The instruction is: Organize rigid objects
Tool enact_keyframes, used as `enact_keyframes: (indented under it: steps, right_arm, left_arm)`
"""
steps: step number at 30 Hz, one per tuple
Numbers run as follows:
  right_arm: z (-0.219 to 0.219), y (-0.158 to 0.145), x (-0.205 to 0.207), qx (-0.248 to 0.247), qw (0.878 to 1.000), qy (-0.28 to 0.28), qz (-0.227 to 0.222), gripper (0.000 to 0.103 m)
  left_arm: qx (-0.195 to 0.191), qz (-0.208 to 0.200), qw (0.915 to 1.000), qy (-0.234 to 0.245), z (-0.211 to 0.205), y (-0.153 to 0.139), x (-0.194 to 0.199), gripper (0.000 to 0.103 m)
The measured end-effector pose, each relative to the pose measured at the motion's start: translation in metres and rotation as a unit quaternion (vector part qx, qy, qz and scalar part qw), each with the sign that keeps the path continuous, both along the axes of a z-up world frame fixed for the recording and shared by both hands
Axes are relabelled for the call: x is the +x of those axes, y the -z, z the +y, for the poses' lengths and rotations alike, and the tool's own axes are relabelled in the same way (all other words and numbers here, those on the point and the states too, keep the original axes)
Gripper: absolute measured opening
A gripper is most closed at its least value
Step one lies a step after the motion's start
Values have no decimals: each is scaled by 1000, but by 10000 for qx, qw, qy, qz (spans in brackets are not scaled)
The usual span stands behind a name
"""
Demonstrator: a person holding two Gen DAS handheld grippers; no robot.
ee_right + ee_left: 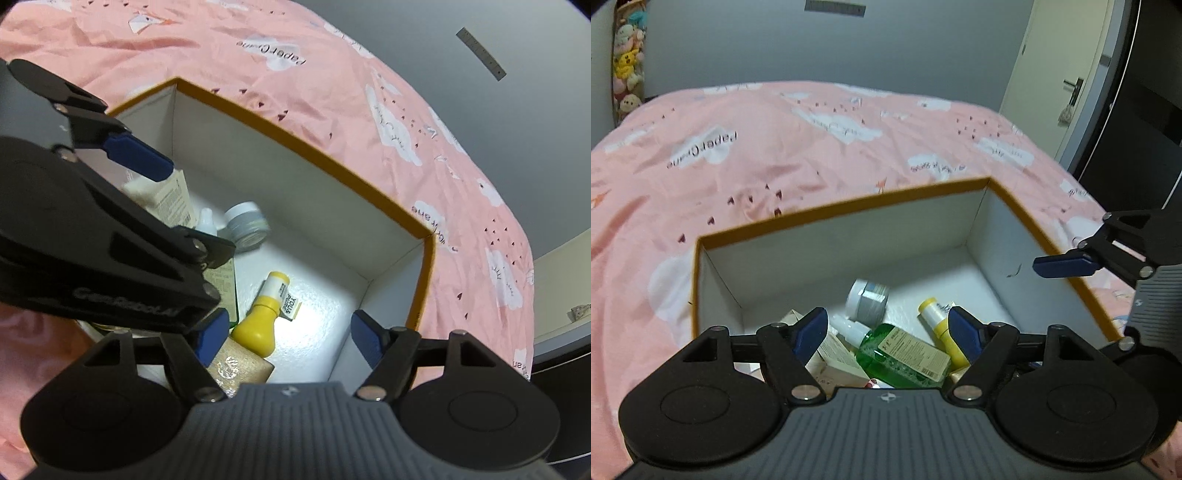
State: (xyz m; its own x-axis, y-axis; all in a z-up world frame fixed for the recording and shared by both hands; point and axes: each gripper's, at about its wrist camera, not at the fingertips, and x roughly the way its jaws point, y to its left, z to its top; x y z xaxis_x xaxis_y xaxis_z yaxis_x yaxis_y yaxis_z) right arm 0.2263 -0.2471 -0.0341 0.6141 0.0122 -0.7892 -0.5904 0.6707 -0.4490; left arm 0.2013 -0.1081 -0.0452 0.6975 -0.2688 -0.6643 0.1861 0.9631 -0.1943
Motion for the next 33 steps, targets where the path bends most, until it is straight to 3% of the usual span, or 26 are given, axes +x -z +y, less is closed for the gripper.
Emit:
enact_keyframes:
  steps: [4, 9, 12, 14, 18, 25, 29, 33]
  right_arm:
    - [-2, -18, -9, 253, 9990, 148, -349, 72]
    - [-4, -46, -25, 731, 9933, 385, -804, 72]
    - [-6, -66, -42, 1053, 9869, 508, -1111, 74]
    - [-8, -78, -56, 1337, 9811, 596, -1263, 81]
    - [-10, -90, -83, 1636, 9721, 743, -1507, 82]
    - [-10, -89, -121, 2249, 9533, 1241, -1591, 85]
    - [-9, -83, -140, 2575, 9391, 1546, -1670, 89]
    - [-4, -74, -155, 2601, 9315, 1708, -1885, 94]
  left_arm:
    - [54, -396, 9991, -120, 1, -22, -17, 87]
    - [425, -1146, 9923, -176, 0, -54, -44, 87]
    - [237, -1330, 9905, -240, 9, -70, -59, 87]
    - [197, -1475, 9882, -355, 16, -78, -72, 87]
    - [310, -1912, 9795, -545, 27, -90, -100, 87]
    - [122, -1951, 9798, -426, 46, -89, -132, 86]
    - [390, -2137, 9754, -375, 49, -86, -149, 86]
    - [243, -1897, 9805, -450, 59, -77, -157, 87]
